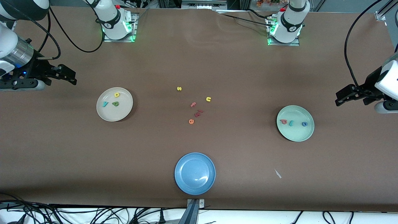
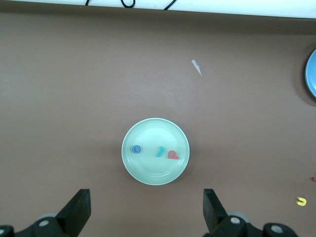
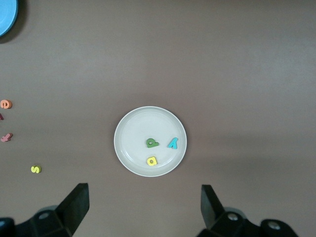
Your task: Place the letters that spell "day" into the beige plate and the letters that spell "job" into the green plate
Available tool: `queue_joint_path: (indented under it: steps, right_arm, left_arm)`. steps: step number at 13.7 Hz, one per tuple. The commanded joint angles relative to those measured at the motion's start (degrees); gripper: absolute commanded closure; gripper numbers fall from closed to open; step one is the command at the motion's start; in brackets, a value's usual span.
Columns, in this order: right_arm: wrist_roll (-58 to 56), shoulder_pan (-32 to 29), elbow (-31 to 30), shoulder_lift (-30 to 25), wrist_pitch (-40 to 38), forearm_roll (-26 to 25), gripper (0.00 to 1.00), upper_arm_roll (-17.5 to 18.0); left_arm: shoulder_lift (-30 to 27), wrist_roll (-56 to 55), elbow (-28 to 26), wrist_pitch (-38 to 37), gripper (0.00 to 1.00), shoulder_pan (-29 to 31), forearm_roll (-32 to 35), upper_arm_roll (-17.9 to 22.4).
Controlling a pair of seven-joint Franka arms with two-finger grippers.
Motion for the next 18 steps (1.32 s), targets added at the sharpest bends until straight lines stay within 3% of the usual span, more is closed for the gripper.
queue_joint_path:
  steps: [1, 10, 18]
  right_arm:
    - [0.26, -0.11, 0.96, 0.09, -0.90, 0.32, 0.00, 0.38]
    - [-0.36, 0.15, 1.05, 0.36, -0.73, 0.15, 0.00, 0.38]
    - [-0.45, 0.07, 1.05, 0.44, -0.90, 0.15, 0.00, 0.38]
  left_arm:
    - [-0.44, 1.37, 1.45, -1.45, 0.00, -6.53, -0.82, 6.97]
    - [-3.52, 2.43, -3.29, -0.83, 0.00, -4.95, -1.34, 4.96]
    - [-3.00, 2.34, -3.03, -0.66, 0.00, -4.95, -1.17, 5.05]
